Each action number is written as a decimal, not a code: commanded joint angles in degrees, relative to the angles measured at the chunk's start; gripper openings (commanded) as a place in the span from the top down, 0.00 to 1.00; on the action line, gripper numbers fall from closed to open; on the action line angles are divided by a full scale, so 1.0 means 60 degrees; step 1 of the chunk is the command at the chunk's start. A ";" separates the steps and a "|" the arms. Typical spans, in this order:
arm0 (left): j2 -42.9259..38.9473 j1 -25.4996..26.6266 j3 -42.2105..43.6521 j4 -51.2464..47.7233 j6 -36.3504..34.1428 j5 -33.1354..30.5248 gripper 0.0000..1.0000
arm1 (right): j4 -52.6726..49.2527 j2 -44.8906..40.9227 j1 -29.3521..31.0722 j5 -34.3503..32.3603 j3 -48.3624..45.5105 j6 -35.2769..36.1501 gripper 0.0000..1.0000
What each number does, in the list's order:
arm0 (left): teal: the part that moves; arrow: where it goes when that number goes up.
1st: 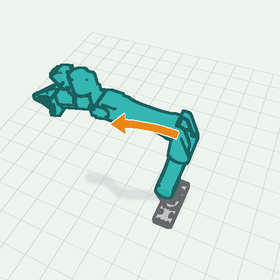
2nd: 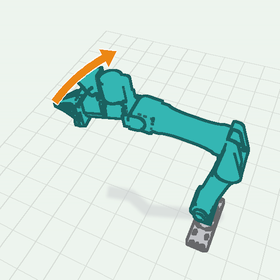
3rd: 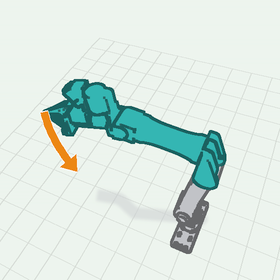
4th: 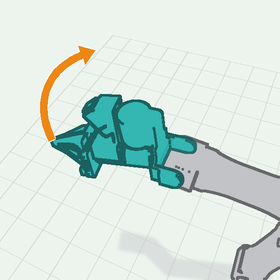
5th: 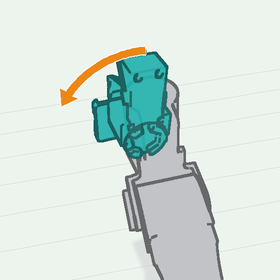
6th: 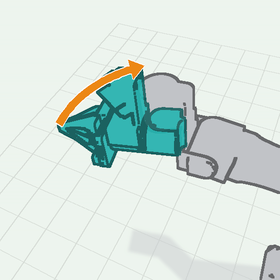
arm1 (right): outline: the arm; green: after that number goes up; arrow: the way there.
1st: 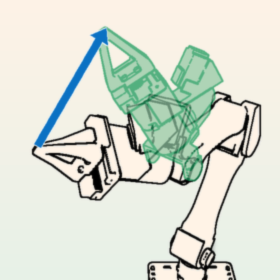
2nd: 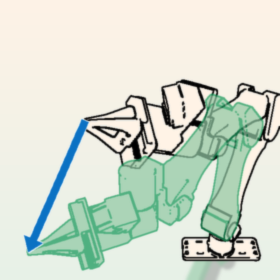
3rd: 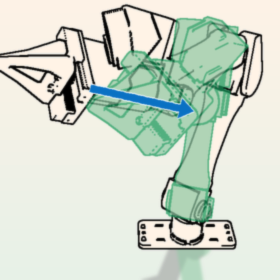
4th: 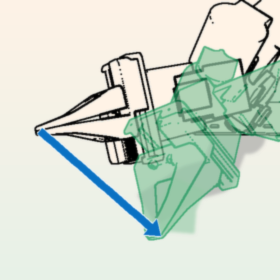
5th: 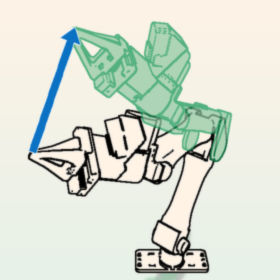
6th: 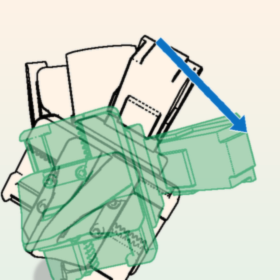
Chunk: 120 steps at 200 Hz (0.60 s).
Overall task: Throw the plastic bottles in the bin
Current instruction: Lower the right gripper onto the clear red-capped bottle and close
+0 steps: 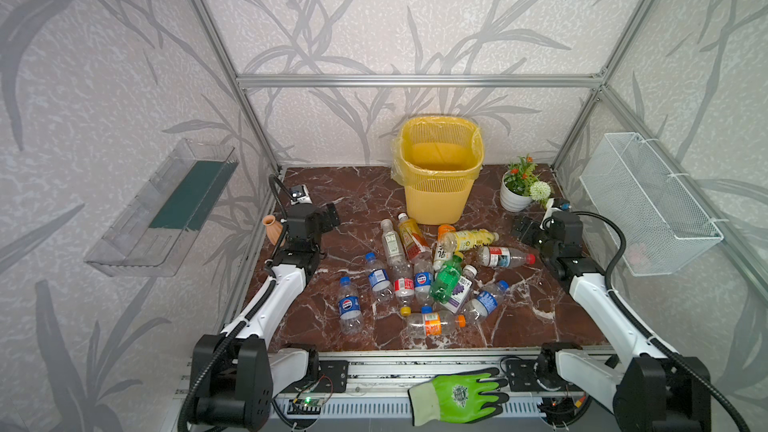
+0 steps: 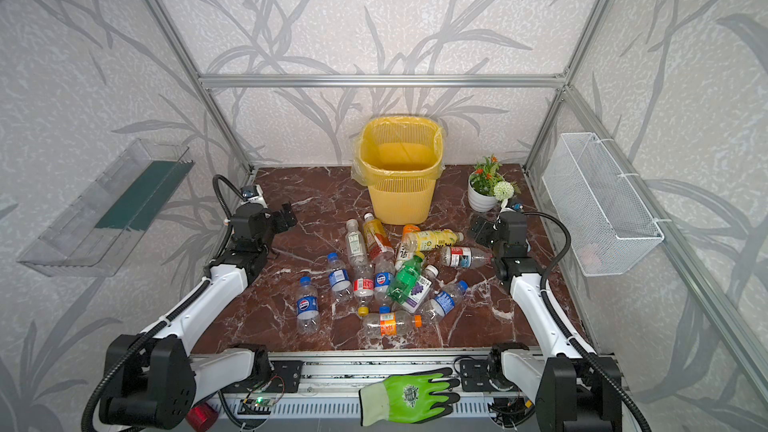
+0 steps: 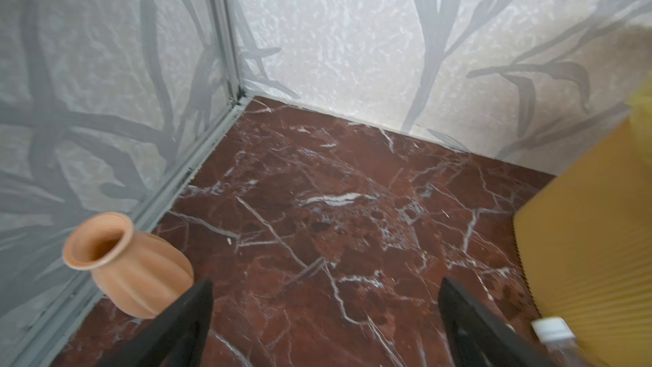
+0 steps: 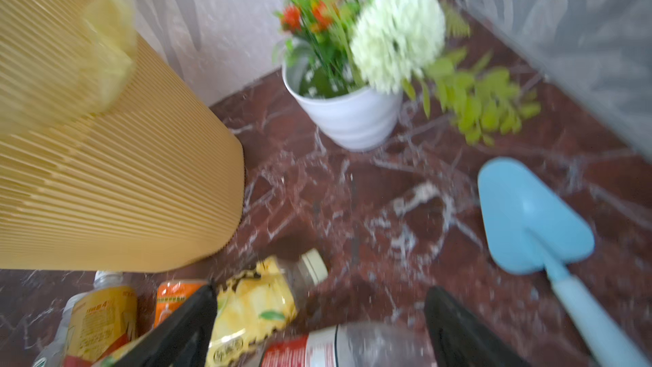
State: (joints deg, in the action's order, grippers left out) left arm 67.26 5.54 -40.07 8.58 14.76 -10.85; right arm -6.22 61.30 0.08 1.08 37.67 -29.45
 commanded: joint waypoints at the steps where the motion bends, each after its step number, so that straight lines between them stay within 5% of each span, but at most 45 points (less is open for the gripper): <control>1: -0.0124 0.0631 -0.0084 -0.1038 0.0154 -0.0115 0.01 | -0.2397 -0.0330 -0.0013 0.0133 -0.0044 -0.2091 0.08; 42: 0.0009 0.1364 0.0038 -0.1015 0.0161 -0.0306 0.01 | -0.3012 -0.0241 -0.0013 0.0318 -0.0242 -0.3294 0.07; 120: 0.0130 0.1564 0.0169 -0.0924 -0.0014 -0.0233 0.01 | -0.1450 0.1091 0.0067 0.1027 -0.0603 -0.4550 0.04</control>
State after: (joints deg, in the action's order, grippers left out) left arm 68.03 14.35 -39.97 3.55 14.74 -11.40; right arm -18.48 65.71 0.10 5.65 33.76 -53.65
